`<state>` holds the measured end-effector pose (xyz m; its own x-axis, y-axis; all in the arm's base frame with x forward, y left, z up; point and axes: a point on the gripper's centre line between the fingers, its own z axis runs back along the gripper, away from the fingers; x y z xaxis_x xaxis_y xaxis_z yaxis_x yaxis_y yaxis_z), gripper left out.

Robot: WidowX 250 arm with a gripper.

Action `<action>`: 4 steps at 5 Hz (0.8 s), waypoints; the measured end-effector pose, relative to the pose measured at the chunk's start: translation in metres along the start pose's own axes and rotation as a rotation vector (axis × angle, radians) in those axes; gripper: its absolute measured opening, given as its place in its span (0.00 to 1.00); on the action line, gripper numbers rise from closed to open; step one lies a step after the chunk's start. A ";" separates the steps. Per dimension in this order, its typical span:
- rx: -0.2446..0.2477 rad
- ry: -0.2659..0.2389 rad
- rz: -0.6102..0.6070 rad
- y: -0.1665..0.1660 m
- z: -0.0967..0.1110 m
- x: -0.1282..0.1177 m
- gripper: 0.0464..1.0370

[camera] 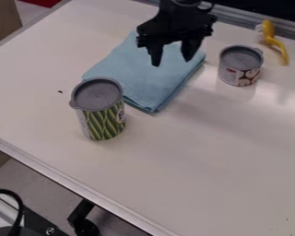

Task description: Move the blue cloth to the right lower corner of the table

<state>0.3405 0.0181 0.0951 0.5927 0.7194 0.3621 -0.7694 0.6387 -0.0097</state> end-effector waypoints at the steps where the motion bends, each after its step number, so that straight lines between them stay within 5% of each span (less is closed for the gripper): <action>1: -0.019 0.012 0.258 0.005 -0.018 0.017 0.34; 2: 0.029 0.129 0.403 0.006 -0.027 0.031 0.12; 3: 0.051 0.140 0.460 0.007 -0.042 0.039 0.01; 4: 0.074 0.137 0.519 0.011 -0.051 0.045 0.01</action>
<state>0.3708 0.0716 0.0640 0.1523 0.9675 0.2019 -0.9811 0.1727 -0.0876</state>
